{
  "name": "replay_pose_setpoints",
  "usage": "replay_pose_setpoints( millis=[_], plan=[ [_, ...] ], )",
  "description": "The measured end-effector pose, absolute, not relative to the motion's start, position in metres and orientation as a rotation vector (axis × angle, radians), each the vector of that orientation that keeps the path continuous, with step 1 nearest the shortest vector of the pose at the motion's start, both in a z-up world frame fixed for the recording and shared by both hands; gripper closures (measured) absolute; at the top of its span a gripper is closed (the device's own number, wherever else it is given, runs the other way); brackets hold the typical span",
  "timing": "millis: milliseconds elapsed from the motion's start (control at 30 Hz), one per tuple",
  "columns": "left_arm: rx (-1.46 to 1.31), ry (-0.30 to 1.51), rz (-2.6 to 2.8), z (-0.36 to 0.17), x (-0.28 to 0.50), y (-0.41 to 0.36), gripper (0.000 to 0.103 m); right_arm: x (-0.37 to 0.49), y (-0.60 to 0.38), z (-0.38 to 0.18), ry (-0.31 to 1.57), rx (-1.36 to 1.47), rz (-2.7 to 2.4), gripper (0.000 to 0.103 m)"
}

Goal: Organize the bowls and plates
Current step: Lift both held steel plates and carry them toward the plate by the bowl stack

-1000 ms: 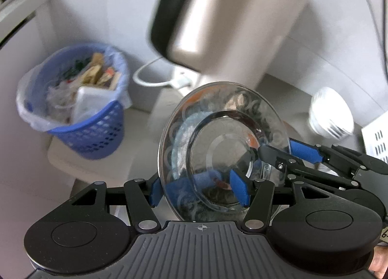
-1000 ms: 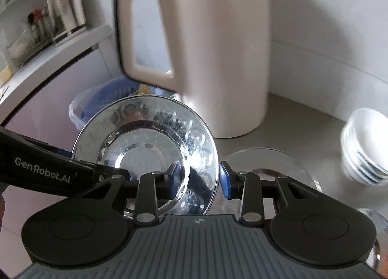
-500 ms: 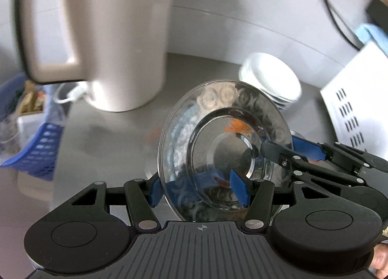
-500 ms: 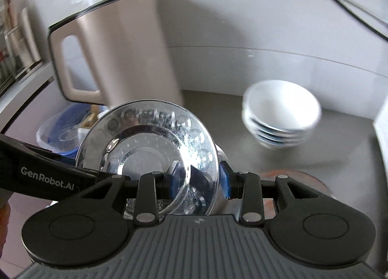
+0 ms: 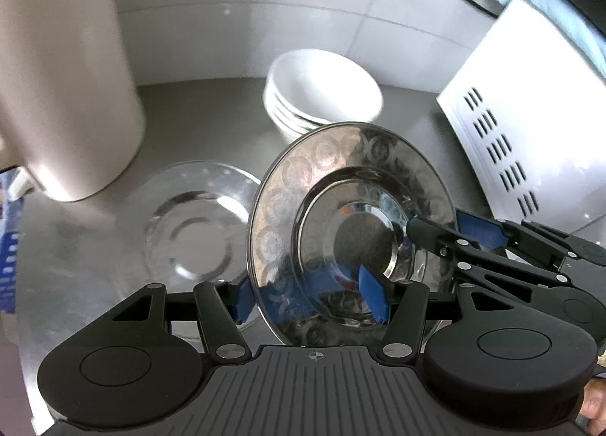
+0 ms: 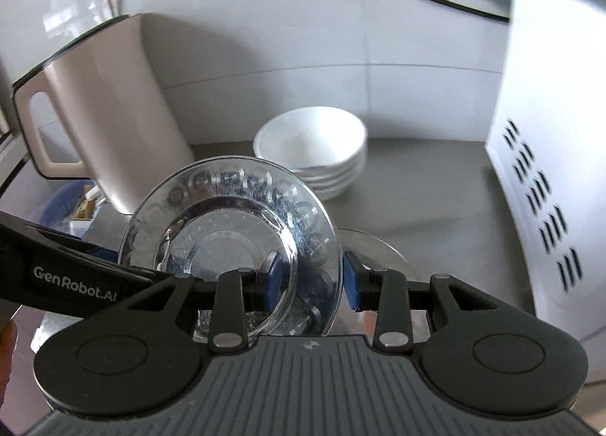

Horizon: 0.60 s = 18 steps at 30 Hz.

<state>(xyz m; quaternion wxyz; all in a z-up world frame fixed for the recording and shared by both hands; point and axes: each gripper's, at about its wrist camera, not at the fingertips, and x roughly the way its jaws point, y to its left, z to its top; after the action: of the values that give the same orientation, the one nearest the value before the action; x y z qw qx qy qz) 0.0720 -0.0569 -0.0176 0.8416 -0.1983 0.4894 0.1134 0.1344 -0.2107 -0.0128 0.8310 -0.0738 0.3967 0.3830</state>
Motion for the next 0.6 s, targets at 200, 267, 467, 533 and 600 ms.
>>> replay_pose_setpoints(
  millis=[200, 267, 467, 533, 600],
  plan=[
    [-0.395, 1.059, 0.196, -0.024, 0.088, -0.068, 0.000, 0.141, -0.225, -0.018, 0.857, -0.142, 0.755, 0.063],
    [-0.386, 1.065, 0.187, -0.026, 0.093, -0.072, 0.000, 0.144, -0.231, -0.020, 0.863, -0.134, 0.737, 0.063],
    [-0.372, 1.079, 0.167, -0.029, 0.101, -0.078, 0.000, 0.148, -0.239, -0.022, 0.873, -0.124, 0.703, 0.063],
    [-0.368, 1.082, 0.167, -0.030, 0.103, -0.078, 0.000, 0.148, -0.240, -0.022, 0.876, -0.123, 0.697, 0.063],
    [-0.368, 1.085, 0.164, -0.031, 0.105, -0.078, 0.000, 0.149, -0.239, -0.022, 0.877, -0.123, 0.695, 0.063]
  ],
)
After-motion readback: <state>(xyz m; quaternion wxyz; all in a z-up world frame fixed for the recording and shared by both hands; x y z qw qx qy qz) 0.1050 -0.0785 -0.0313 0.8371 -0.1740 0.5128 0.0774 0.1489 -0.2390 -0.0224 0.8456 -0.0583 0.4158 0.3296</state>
